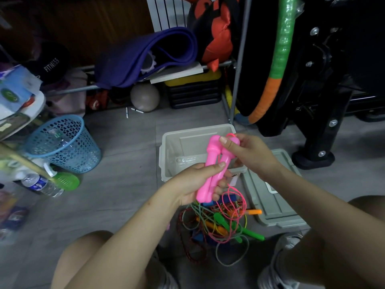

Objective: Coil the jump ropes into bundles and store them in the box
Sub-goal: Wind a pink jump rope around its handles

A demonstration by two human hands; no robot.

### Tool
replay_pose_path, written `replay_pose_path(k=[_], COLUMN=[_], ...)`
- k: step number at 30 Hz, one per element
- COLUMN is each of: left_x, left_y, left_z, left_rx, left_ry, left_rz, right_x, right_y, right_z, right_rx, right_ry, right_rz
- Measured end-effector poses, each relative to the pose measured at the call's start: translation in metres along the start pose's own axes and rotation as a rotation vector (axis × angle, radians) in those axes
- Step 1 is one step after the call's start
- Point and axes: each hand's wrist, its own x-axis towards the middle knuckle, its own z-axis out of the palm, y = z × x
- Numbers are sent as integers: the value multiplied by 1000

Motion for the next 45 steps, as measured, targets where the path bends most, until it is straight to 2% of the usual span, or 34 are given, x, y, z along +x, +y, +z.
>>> replay_pose_path(k=[3, 8, 10, 12, 14, 17, 20, 24, 32, 41, 45], left_x=[-2, -5, -6, -8, -11, -14, -14, -14, -15, -6, -7], left_y=[3, 3, 6, 11, 13, 16, 17, 18, 15, 7, 3], left_z=[-4, -2, -4, -8, -12, -18, -25, -26, -25, -18, -12], left_rx=[111, 52, -6, -30, -35, -96, -120, -117, -51, 165, 113], left_ry=[33, -11, 5, -8, -65, -221, -332, -375, -178, 72, 57], left_rz=[40, 69, 86, 83, 57, 2, -46, -36, 37, 177, 175], right_x=[0, -4, -3, -2, -1, -4, -5, -2, -6, -3, -5], right_y=[-2, -13, -11, -7, -4, -6, -6, -8, -14, -16, -17], right_z=[-3, -7, -9, -10, -10, -6, -2, 0, 4, 1, -1], right_rx=[-63, -218, -342, -302, -144, 114, 225, 225, 508, 426, 357], right_ry=[-39, -41, 122, 268, 131, -167, -222, -207, -218, -208, -257], right_rz=[-51, -21, -31, -158, -245, -157, -159, -127, 92, 197, 253])
